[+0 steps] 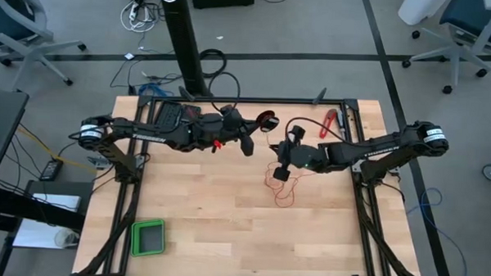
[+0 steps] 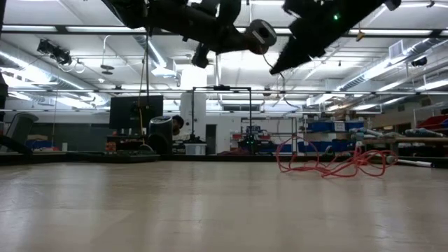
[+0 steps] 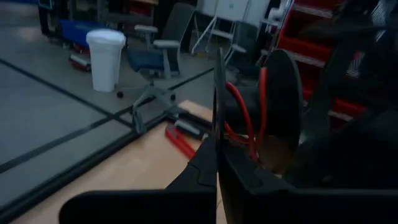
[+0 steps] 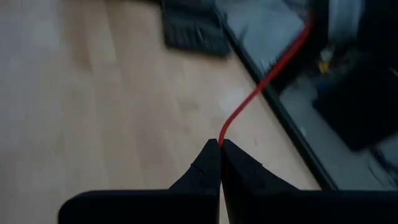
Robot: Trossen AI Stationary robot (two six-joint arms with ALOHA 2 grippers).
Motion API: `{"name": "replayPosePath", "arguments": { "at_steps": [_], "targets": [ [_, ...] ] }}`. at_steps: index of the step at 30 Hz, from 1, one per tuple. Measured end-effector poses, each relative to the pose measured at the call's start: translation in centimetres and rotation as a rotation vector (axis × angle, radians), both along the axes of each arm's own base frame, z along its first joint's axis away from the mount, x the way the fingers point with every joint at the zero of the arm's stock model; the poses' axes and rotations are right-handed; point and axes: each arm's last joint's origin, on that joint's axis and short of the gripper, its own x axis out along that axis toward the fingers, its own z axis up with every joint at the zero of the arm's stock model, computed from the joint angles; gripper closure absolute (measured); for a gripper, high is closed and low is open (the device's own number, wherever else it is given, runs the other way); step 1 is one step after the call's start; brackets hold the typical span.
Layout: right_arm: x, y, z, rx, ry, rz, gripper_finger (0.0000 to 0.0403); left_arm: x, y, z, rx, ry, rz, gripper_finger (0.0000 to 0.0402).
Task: Coil cords
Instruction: Coil the red wire onto the black spool
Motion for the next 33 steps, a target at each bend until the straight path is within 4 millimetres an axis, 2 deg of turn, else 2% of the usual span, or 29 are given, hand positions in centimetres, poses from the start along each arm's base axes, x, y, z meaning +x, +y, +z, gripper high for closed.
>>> {"name": "replayPosePath", "arguments": {
  "at_steps": [7,14,18,26,33],
  "targets": [
    [-1.4,0.0,-1.0,0.015,0.110,-0.101,0.0403,-0.5,-0.1,0.5,0.024,0.025,-0.003,0.0396],
    [-2.9,-0.4,-0.7,-0.024,0.162,-0.178,0.0403,-0.5,-0.1,0.1,0.017,0.061,-0.017,0.0396],
    [-4.0,-0.6,0.6,-0.058,0.128,-0.199,0.0403,-0.5,-0.2,-0.1,0.010,0.092,-0.056,0.0396],
    [-6.3,-1.2,3.7,-0.085,-0.016,-0.219,0.0403,-0.9,-0.4,-1.9,0.076,0.318,-0.087,0.0396],
    [-5.1,-1.4,6.1,-0.063,-0.232,-0.116,0.0403,-1.0,-0.4,-2.1,0.140,0.369,-0.101,0.0396]
  ]
}}
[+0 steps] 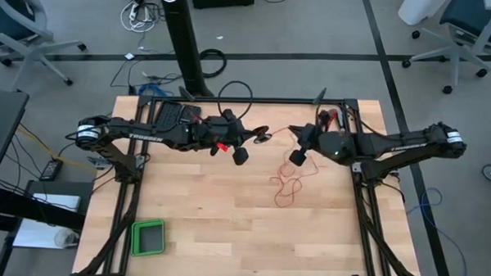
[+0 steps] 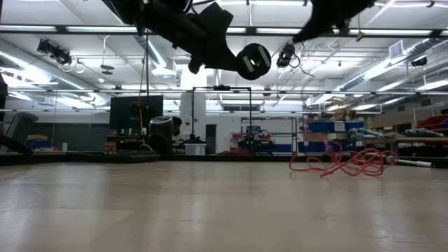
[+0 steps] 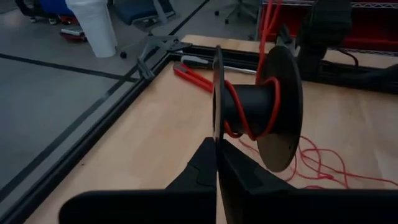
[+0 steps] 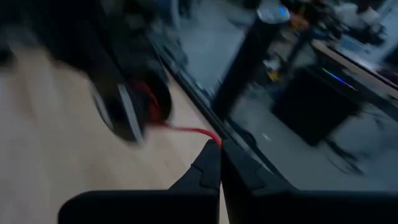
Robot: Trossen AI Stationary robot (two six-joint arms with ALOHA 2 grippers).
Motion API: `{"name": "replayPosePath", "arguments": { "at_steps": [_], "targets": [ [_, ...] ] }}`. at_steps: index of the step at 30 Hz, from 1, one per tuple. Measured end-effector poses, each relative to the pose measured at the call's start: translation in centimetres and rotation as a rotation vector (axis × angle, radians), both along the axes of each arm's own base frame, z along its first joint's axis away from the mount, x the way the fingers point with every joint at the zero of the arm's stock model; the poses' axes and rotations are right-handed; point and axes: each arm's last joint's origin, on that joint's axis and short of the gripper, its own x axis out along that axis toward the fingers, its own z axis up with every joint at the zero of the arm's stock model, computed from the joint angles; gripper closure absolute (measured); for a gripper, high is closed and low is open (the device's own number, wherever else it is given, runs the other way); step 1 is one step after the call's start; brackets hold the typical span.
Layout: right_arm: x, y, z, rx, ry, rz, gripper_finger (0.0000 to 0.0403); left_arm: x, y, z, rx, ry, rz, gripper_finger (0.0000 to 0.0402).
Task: Coil cords
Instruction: Coil the red wire onto the black spool
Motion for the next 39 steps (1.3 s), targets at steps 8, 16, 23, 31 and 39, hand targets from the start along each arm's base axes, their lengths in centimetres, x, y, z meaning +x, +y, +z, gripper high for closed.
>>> {"name": "replayPosePath", "arguments": {
  "at_steps": [8,16,23,31,39],
  "targets": [
    [2.8,0.0,0.6,0.070,-0.192,0.170,0.0401,0.0,0.2,0.1,0.023,-0.005,0.063,0.0396],
    [6.0,0.2,-0.6,0.040,-0.268,0.229,0.0399,0.1,0.3,0.4,0.003,-0.054,0.096,0.0396],
    [7.9,0.4,-2.5,0.034,-0.221,0.250,0.0397,0.2,0.3,0.8,-0.052,-0.133,0.117,0.0396],
    [8.5,0.3,-4.2,0.015,-0.119,0.220,0.0397,0.5,0.1,1.8,-0.107,-0.249,0.047,0.0396],
    [6.7,0.6,-4.9,-0.017,0.085,0.119,0.0391,0.5,0.0,1.8,-0.128,-0.249,0.001,0.0396]
  ]
}}
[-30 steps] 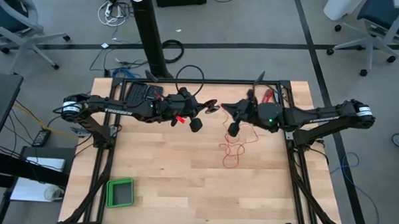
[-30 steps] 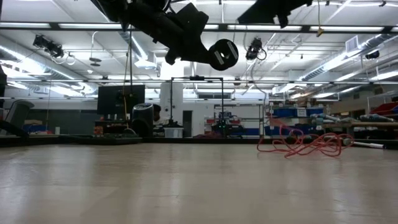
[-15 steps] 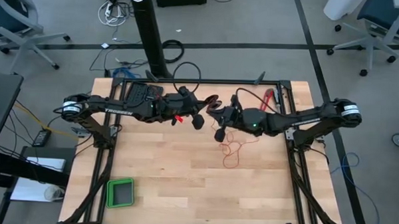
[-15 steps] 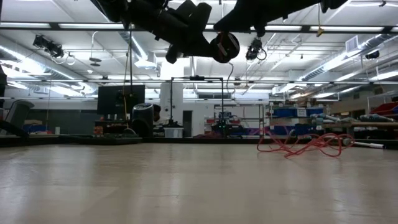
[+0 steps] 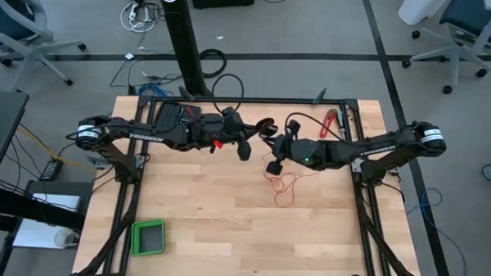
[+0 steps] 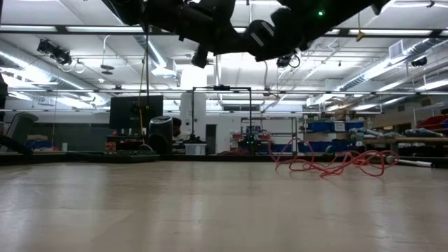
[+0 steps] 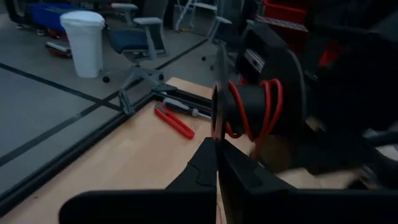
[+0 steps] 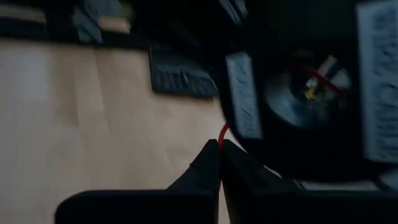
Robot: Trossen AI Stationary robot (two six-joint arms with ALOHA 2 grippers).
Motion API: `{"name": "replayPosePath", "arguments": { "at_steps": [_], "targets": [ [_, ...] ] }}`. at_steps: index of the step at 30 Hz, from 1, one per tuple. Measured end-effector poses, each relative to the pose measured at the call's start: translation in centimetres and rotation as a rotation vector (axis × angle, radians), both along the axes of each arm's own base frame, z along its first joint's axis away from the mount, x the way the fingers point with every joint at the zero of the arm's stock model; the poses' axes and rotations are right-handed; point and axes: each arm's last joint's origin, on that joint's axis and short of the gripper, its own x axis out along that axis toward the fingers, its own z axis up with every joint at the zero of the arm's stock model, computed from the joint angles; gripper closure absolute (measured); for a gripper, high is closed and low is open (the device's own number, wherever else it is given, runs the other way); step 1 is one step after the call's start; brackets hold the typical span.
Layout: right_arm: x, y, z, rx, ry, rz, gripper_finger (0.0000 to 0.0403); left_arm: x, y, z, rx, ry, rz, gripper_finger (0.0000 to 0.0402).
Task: Coil cords
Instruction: Coil the red wire onto the black spool
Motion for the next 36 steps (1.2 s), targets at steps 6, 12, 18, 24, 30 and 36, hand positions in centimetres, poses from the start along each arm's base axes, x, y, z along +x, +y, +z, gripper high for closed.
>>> {"name": "replayPosePath", "arguments": {
  "at_steps": [6,12,18,24,30,36],
  "targets": [
    [-1.8,-0.1,-0.2,0.065,0.086,-0.059,0.0323,0.0,0.0,0.0,0.045,0.012,-0.024,0.0396],
    [-2.9,-0.2,-1.8,0.164,0.080,-0.106,0.0265,0.0,-0.1,0.1,0.068,0.016,-0.047,0.0396],
    [-3.4,0.2,-5.1,0.293,-0.063,-0.002,0.0254,0.0,-0.1,0.1,0.073,0.017,-0.047,0.0396],
    [-4.1,0.3,-6.5,0.346,-0.277,0.114,0.0254,0.1,-0.1,0.2,0.075,0.006,-0.047,0.0396],
    [-4.1,0.0,-6.2,0.406,-0.365,0.166,0.0254,0.1,-0.1,0.6,0.098,-0.036,-0.046,0.0396],
    [-3.9,-0.1,-5.4,0.406,-0.422,0.195,0.0257,0.2,-0.2,1.0,0.114,-0.067,-0.042,0.0396]
  ]
}}
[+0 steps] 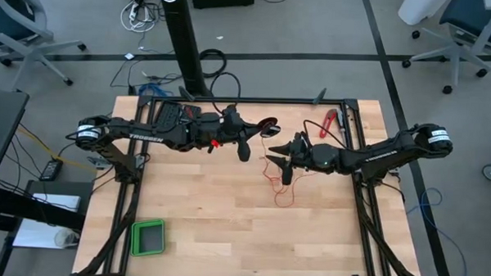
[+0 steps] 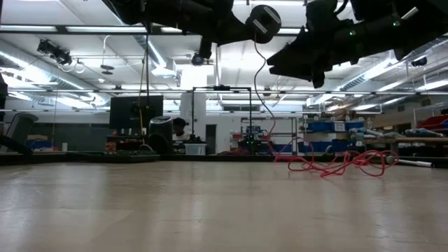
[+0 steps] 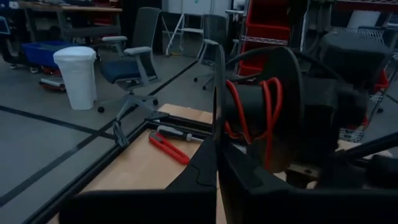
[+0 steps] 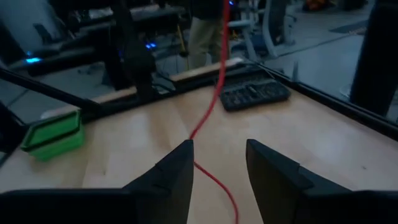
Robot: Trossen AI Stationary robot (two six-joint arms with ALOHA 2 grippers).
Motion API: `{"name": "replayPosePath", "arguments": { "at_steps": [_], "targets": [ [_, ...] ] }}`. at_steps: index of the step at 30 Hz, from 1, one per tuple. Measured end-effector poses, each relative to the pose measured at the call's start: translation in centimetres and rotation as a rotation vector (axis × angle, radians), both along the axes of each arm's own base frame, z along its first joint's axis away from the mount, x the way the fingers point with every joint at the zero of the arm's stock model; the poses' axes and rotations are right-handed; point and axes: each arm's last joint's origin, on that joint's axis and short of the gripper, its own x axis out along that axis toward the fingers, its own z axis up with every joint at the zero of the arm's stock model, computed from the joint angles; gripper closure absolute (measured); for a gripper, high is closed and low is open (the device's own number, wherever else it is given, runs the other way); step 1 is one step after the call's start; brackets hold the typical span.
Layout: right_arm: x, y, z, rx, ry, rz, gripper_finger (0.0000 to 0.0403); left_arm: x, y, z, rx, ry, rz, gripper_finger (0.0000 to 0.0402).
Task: Coil cords
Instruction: Coil the red wire onto the black spool
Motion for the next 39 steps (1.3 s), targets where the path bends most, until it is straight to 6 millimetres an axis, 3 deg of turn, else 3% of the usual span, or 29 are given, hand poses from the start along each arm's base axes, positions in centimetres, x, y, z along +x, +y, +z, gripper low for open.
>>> {"name": "replayPosePath", "arguments": {
  "at_steps": [17,21,26,31,34,39],
  "targets": [
    [0.3,-0.7,1.0,-0.003,-0.068,-0.017,0.0276,0.0,0.0,1.1,0.040,-0.102,0.003,0.0396],
    [1.2,-0.7,1.8,-0.025,-0.081,-0.008,0.0278,0.0,0.0,1.2,0.041,-0.114,0.003,0.0396],
    [3.2,-0.6,1.4,-0.064,-0.030,0.017,0.0278,0.0,0.0,1.0,0.040,-0.100,0.003,0.0396],
    [3.3,-0.7,1.0,-0.077,0.006,0.015,0.0286,0.0,0.0,1.0,0.039,-0.098,0.003,0.0396],
    [3.3,-0.7,1.1,-0.079,0.003,0.012,0.0307,0.0,0.0,1.0,0.039,-0.093,0.003,0.0396],
    [3.0,-0.7,0.8,-0.100,0.066,0.018,0.0390,0.0,0.0,0.7,0.036,-0.071,0.002,0.0396]
  ]
}}
